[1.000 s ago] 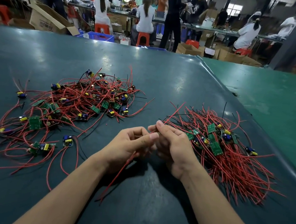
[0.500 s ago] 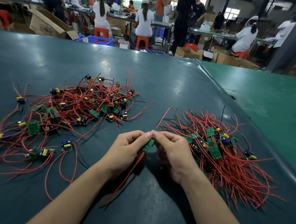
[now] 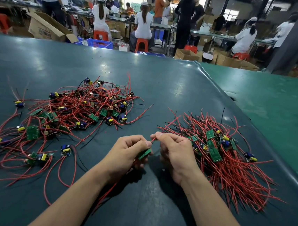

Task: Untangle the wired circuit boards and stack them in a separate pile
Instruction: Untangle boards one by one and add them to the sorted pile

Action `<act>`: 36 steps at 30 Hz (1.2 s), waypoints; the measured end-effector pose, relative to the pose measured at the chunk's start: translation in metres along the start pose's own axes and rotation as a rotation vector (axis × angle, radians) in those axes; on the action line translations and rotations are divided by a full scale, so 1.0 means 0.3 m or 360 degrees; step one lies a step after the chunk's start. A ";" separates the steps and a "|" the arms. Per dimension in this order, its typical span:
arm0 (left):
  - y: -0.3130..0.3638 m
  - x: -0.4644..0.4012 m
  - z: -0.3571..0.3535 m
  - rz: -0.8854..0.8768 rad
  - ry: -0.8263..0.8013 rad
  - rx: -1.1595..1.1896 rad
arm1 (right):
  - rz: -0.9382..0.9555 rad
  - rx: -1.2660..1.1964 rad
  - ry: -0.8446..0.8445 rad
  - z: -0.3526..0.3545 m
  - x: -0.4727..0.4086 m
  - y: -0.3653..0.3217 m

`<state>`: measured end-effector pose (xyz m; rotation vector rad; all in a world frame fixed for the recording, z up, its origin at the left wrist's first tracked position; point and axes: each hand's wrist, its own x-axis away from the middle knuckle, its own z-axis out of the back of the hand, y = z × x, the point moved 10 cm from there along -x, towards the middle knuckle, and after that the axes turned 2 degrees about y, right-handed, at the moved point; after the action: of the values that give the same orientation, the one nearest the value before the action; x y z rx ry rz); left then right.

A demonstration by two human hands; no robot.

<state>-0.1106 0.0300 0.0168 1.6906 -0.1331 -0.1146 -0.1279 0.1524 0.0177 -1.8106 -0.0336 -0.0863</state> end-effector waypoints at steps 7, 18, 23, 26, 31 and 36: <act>0.012 0.013 -0.026 -0.0034 -0.0137 -0.0030 | 0.0054 -0.0155 0.0255 0.064 -0.030 -0.006; 0.008 0.023 -0.032 0.0043 -0.0252 0.0042 | 0.0158 -0.0286 0.0447 0.102 -0.045 -0.021; 0.007 0.027 -0.043 0.0021 -0.0339 -0.0019 | 0.0234 -0.0380 0.0565 0.141 -0.048 -0.037; 0.010 0.026 -0.042 0.0018 -0.0344 -0.0024 | 0.0310 -0.0286 0.0615 0.155 -0.049 -0.045; 0.005 0.011 -0.024 0.0096 -0.0240 0.0261 | 0.0837 0.0494 0.0914 0.188 0.016 -0.166; 0.001 0.003 0.030 0.0095 0.0036 0.0230 | 0.0516 0.0064 0.0660 0.164 -0.012 -0.113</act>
<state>-0.1111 0.0211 0.0158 1.8299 -0.1783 -0.0414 -0.1318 0.2084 0.0386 -1.7052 0.5462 -0.2260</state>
